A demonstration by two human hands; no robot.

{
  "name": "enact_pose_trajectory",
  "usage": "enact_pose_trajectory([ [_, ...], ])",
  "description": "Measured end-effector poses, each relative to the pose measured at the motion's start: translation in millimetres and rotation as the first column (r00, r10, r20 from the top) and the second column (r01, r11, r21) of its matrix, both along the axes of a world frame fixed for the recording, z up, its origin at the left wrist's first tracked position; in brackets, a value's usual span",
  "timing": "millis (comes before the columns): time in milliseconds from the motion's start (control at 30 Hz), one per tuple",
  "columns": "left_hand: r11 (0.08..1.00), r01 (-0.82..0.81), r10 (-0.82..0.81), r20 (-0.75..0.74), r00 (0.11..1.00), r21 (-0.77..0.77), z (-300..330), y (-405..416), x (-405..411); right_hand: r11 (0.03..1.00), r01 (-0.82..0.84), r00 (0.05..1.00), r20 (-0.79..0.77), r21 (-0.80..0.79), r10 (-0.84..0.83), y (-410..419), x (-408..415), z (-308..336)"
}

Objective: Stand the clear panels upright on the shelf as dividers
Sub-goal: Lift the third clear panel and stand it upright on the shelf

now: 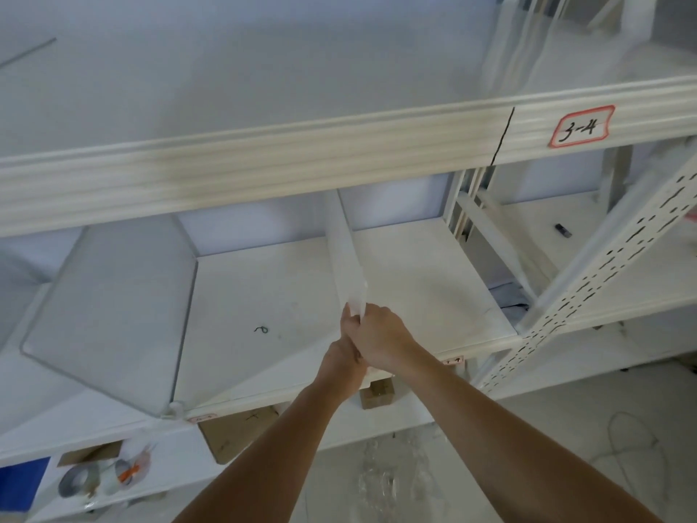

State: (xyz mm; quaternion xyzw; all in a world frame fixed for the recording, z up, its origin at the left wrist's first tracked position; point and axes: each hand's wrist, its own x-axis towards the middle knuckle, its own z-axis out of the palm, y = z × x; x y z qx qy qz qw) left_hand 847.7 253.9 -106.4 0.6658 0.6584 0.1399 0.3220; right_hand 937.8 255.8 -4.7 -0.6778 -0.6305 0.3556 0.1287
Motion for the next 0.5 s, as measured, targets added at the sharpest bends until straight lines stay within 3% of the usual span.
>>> enact_pose_trajectory([
  [133, 0.994, 0.088, -0.088, -0.001, 0.996, -0.06, 9, -6, -8, 0.991, -0.134, 0.985, 0.112, 0.01, 0.132, -11, 1, -27],
  [233, 0.988, 0.118, -0.107, 0.117, 0.987, -0.095, -5, -27, -36, 0.981, -0.156, 0.976, -0.169, -0.115, 0.136, -39, 18, -71],
  [300, 0.998, 0.037, -0.033, 0.079, 0.996, -0.055, -19, -46, -51, 0.988, -0.019, 0.966, -0.258, -0.153, -0.021, -61, 30, -100],
  [367, 0.984, -0.116, 0.14, 0.179, 0.974, -0.138, -37, -59, -59, 0.958, 0.227, 0.922, -0.279, -0.175, -0.269, -76, 37, -122],
  [433, 0.891, -0.239, 0.383, 0.359, 0.851, -0.386, -51, -62, -62, 0.857, 0.4, 0.788, -0.356, -0.324, -0.503, -82, 35, -127],
  [500, 0.725, -0.299, 0.619, 0.398, 0.677, -0.62, -55, -59, -59, 0.765, 0.391, 0.641, -0.444, -0.512, -0.626, -80, 28, -131],
])
